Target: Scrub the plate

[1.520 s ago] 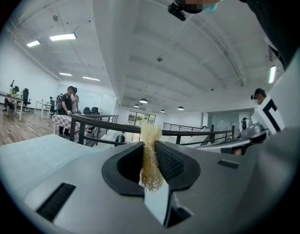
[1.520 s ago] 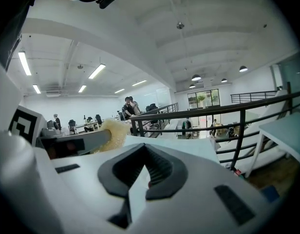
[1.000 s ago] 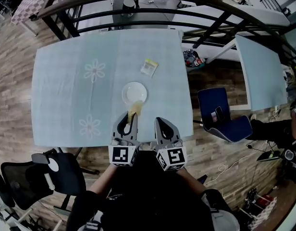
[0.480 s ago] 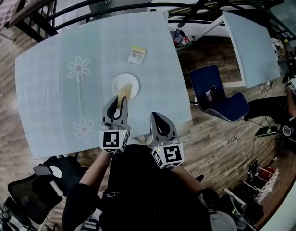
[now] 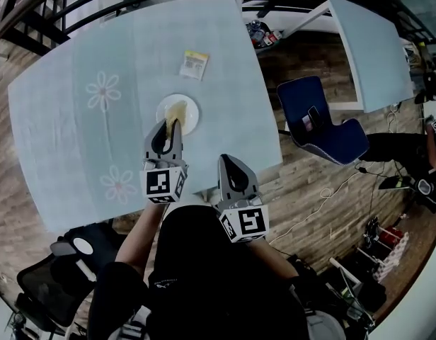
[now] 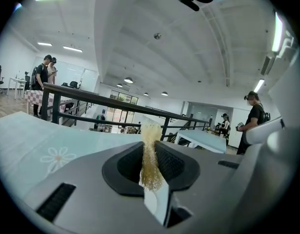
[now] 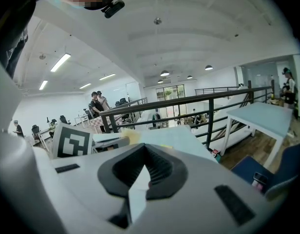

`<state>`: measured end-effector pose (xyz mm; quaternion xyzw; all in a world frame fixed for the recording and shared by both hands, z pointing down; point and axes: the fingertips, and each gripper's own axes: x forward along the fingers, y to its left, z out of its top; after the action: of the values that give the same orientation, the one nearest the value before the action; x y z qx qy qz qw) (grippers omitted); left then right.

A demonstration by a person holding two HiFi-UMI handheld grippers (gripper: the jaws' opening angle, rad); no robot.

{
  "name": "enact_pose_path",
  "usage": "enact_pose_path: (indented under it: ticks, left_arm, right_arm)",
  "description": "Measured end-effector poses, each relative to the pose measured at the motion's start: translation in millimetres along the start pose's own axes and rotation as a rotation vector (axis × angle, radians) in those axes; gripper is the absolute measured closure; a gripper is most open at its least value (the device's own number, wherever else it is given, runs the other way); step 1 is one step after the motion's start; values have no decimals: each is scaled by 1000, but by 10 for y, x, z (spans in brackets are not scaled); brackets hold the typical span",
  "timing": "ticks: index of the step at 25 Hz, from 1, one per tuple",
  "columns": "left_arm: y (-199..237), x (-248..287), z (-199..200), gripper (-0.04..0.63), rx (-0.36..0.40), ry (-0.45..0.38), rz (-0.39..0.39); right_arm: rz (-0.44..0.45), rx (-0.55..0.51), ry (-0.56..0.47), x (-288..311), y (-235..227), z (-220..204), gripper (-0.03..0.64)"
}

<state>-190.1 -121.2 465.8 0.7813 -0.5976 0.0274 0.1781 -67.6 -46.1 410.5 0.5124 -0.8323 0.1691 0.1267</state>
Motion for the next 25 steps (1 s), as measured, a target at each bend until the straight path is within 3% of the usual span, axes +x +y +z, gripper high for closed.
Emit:
enact_pose_path:
  ticks: [19,25]
  left_arm:
    - [288,700,-751,525,-32,176,45]
    - [269,896,-953,525,0,221,29]
  right_arm:
    - [20,48,96,359,-145,-270,607]
    - [7,65,121,415,-229,-352,607]
